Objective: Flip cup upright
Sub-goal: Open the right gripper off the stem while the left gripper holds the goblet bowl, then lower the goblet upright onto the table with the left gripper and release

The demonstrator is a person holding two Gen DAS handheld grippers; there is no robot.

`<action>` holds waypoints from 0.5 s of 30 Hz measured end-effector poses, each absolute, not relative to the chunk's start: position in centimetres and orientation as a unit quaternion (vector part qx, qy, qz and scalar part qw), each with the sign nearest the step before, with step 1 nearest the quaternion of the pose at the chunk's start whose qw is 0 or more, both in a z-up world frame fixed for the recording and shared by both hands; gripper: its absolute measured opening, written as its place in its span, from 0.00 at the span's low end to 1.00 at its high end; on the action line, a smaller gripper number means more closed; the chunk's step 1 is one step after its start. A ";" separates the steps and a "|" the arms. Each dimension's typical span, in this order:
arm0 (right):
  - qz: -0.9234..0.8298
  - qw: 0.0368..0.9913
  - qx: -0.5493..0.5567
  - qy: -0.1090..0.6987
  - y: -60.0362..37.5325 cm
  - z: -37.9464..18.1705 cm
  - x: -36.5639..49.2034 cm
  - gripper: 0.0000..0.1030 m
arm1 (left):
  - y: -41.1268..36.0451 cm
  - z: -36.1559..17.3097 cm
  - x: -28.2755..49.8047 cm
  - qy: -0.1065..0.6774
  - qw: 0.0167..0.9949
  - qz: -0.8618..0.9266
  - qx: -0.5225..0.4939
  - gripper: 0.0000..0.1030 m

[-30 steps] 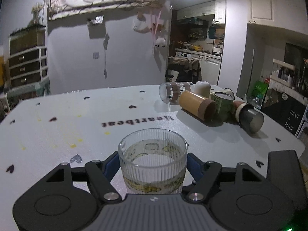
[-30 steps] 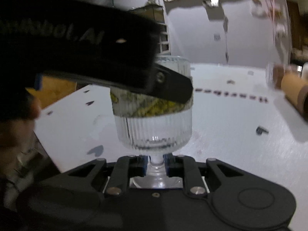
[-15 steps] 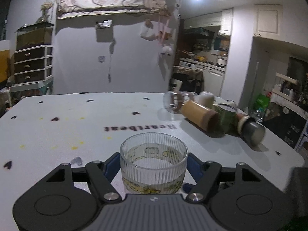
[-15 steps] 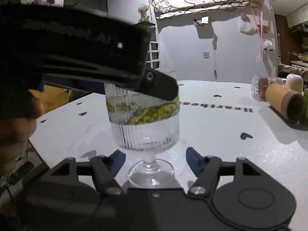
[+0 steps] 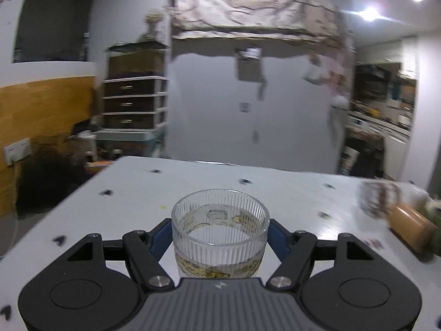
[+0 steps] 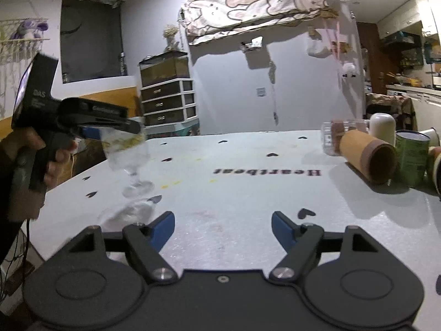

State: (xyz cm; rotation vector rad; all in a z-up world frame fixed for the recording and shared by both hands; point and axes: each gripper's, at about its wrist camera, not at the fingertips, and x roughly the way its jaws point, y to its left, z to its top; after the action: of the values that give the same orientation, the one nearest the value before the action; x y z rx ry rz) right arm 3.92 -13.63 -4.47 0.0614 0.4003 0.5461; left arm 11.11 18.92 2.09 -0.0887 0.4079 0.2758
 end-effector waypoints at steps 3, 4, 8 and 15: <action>0.262 0.944 0.030 0.198 -13.8 -4.5 3.9 0.76 | 21.5 2.1 12.1 0.199 0.965 0.166 -0.050 0.71; 0.260 0.945 0.029 0.198 -13.7 -4.5 3.7 0.76 | 22.5 2.0 12.4 0.197 0.963 0.177 -0.053 0.71; 0.257 0.946 0.027 0.197 -13.7 -4.5 3.6 0.76 | 25.0 1.2 13.3 0.209 0.953 0.213 -0.054 0.71; 0.253 0.947 0.020 0.197 -13.3 -4.1 3.6 0.78 | 27.0 0.5 13.2 0.210 0.948 0.231 -0.058 0.71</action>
State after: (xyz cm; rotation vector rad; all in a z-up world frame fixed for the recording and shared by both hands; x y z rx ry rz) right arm 3.60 -13.27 -4.10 0.0401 0.4004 0.5153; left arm 13.24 27.00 0.53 -0.1174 0.4265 0.4708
